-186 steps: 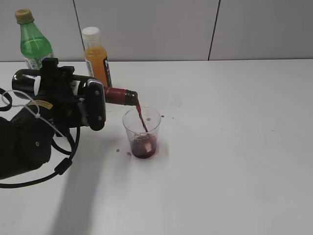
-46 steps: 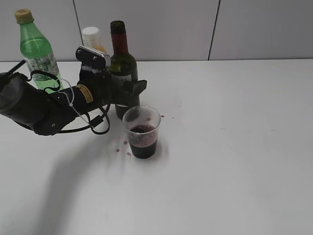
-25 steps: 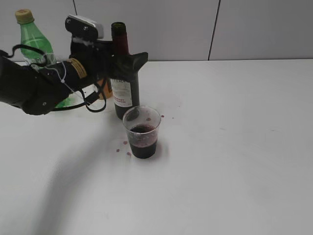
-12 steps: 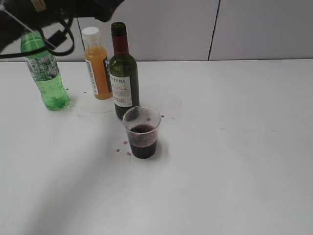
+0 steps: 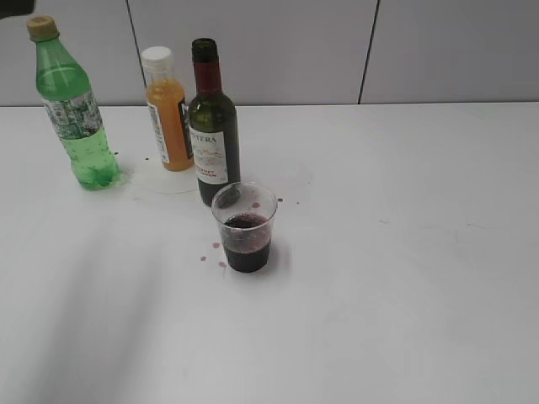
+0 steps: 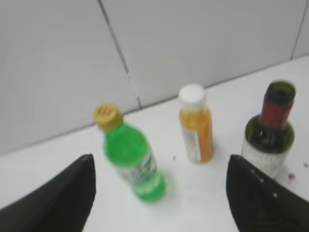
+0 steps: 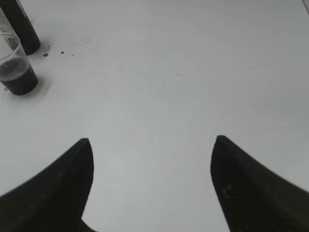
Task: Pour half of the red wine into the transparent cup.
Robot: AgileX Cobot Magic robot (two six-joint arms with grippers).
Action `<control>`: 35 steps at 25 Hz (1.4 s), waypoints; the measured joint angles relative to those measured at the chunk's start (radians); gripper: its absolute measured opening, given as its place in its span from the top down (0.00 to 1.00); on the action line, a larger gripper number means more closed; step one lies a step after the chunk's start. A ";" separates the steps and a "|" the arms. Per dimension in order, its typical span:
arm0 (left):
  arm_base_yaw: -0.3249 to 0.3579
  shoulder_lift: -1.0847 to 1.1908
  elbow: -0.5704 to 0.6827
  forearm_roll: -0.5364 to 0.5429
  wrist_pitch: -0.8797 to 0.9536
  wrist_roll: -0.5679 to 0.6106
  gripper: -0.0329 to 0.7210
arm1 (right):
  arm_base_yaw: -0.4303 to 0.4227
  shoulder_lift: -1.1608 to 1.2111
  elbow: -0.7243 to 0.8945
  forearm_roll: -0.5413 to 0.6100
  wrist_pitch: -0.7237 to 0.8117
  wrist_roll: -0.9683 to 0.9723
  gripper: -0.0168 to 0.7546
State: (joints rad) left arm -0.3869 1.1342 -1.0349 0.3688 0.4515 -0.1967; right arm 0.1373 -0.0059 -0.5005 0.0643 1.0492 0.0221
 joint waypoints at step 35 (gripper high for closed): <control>0.279 -0.953 0.534 -0.227 0.654 -0.036 0.17 | 0.000 0.000 0.000 0.001 0.000 0.000 0.24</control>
State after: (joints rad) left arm -0.1076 0.1812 -0.5011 0.1417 1.1051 -0.2323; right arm 0.1373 -0.0059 -0.5005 0.0652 1.0492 0.0221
